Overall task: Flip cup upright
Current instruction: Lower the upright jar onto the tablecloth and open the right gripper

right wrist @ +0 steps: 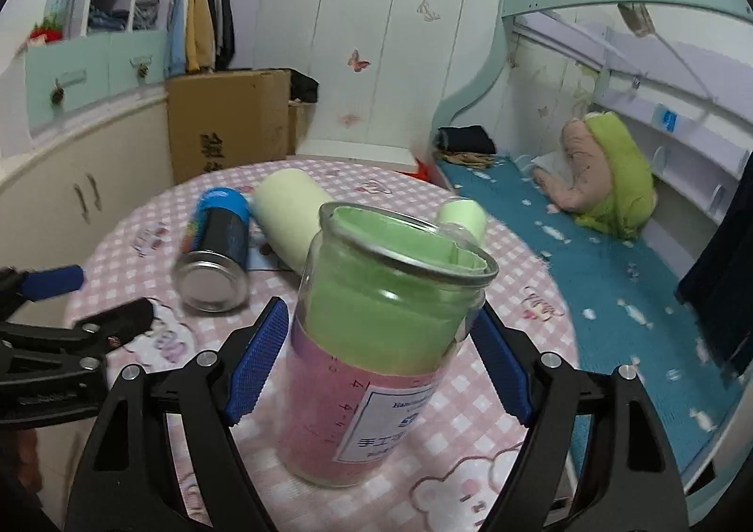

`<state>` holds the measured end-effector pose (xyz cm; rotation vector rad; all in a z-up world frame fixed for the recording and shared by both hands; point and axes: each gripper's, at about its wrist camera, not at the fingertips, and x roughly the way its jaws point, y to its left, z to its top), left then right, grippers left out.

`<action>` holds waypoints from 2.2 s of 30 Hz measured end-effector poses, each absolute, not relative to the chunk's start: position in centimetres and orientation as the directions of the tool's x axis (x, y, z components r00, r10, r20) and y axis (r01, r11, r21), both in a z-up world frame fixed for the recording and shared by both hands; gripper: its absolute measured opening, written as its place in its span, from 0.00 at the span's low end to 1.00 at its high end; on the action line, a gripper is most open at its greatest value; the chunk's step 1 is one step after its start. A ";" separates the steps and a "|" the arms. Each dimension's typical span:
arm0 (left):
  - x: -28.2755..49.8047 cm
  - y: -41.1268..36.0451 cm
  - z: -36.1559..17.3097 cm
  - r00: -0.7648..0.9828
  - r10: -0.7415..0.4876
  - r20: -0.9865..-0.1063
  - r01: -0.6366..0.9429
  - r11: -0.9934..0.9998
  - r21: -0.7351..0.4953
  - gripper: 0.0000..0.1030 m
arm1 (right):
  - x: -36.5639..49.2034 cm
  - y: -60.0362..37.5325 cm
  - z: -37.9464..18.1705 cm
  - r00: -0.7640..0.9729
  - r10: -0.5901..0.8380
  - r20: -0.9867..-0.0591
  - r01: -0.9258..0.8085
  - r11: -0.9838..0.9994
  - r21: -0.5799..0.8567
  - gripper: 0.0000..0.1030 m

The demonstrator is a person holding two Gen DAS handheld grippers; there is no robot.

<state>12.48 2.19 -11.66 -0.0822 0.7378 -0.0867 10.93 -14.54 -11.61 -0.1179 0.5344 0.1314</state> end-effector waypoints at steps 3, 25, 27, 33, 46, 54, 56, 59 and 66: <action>12.0 2.2 -11.4 0.742 -0.102 -0.663 0.048 0.994 -0.098 0.87 | 10.7 -14.8 -11.2 0.848 0.132 -0.514 -0.174 0.984 -0.035 0.75; 8.8 1.6 -8.5 0.781 -0.098 -0.616 0.054 0.994 -0.090 0.87 | 8.4 -15.6 -9.3 0.857 0.150 -0.492 -0.171 0.985 0.002 0.84; 8.4 1.7 -8.0 0.789 -0.101 -0.606 0.055 0.994 -0.094 0.87 | 8.1 -15.7 -8.9 0.861 0.144 -0.487 -0.167 0.986 -0.003 0.85; 7.0 1.7 -6.1 0.822 -0.085 -0.564 0.044 0.995 -0.086 0.89 | 6.9 -16.1 -7.6 0.868 0.129 -0.479 -0.153 0.988 -0.011 0.87; 4.4 1.5 -1.6 0.891 -0.009 -0.453 -0.006 0.999 -0.031 0.95 | 3.4 -16.9 -3.8 0.893 0.080 -0.443 -0.091 0.996 -0.004 0.93; 5.0 -0.1 -0.9 0.888 -0.022 -0.460 0.022 1.000 -0.004 0.95 | 3.1 -17.2 -2.7 0.904 0.054 -0.425 -0.065 0.998 -0.012 0.93; 5.1 -0.3 -1.0 0.888 -0.026 -0.459 0.027 1.000 -0.005 0.95 | 3.3 -17.1 -2.8 0.902 0.051 -0.430 -0.064 0.998 -0.015 0.93; 5.3 -0.4 -1.0 0.890 -0.029 -0.455 0.029 1.000 -0.008 0.95 | 3.5 -17.1 -3.0 0.899 0.051 -0.434 -0.065 0.998 -0.016 0.93; 5.7 -0.6 -1.0 0.892 -0.020 -0.451 0.021 1.000 -0.004 0.95 | 4.0 -17.1 -3.2 0.896 0.052 -0.441 -0.062 0.998 -0.009 0.93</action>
